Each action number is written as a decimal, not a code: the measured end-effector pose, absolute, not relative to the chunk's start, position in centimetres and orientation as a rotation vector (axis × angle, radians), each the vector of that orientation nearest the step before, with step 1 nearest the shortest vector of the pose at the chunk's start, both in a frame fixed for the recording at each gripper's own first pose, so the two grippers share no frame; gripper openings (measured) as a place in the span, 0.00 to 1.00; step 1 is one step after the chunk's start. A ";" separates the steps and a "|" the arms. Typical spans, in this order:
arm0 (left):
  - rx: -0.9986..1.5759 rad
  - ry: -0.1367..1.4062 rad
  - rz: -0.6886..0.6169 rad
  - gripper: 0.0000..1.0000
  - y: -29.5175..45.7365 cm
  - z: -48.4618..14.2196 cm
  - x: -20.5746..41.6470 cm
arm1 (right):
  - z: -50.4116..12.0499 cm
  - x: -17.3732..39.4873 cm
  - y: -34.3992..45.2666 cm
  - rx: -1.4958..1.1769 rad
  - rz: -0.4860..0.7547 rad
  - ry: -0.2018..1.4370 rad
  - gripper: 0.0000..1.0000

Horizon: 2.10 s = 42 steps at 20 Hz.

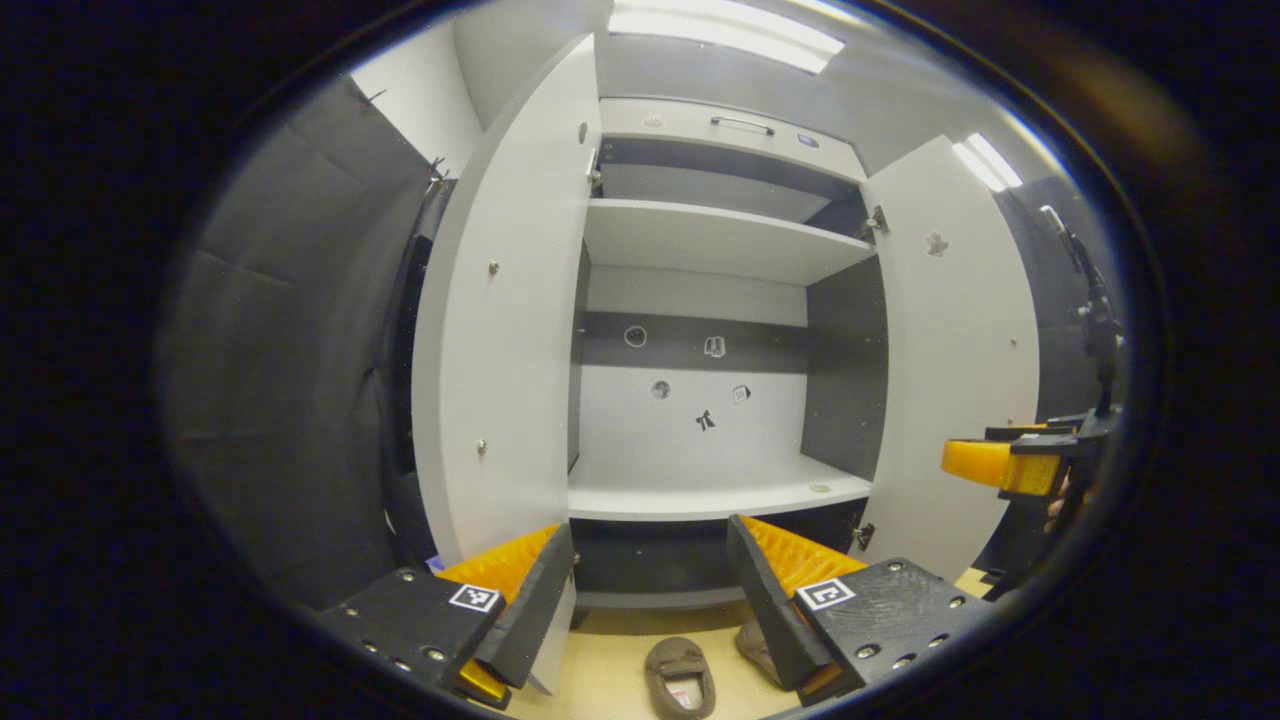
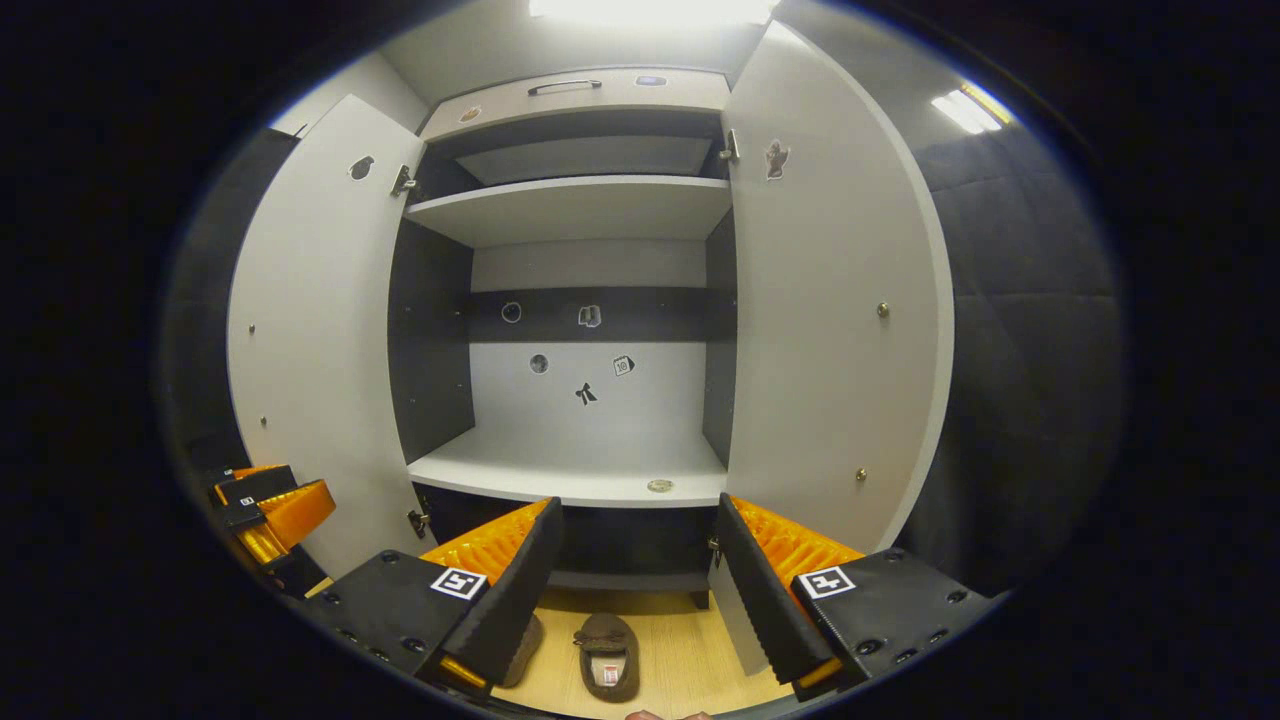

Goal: Grab one shoe with the right hand and put it into the shoe cabinet, grab the other shoe with the left hand and put it into the shoe cabinet; then close the right door with the right hand and the left door with the left hand.

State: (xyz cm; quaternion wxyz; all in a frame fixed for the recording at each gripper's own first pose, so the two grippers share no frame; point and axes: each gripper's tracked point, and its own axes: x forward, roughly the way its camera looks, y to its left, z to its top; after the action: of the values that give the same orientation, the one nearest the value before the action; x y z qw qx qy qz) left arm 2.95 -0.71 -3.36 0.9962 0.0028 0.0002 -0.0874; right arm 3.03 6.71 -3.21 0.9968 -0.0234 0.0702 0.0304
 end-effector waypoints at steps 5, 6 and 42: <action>0.022 -0.004 -0.185 0.91 -0.9 -2.9 2.2 | -7.8 3.1 8.6 -0.058 0.156 0.269 0.97; 0.027 0.008 -0.185 0.91 -1.0 -3.0 2.2 | -8.9 3.1 8.8 -0.059 0.172 0.302 0.98; 0.194 0.225 -0.091 0.91 -0.5 -11.2 2.0 | -45.5 9.2 15.2 -0.199 0.277 0.974 0.94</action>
State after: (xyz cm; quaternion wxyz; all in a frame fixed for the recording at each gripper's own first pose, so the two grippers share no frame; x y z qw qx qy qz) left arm 2.04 -0.51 -11.23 0.9880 0.0964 0.1120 -0.0451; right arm 9.15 15.19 -45.51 0.8699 -0.0953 0.4656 0.1322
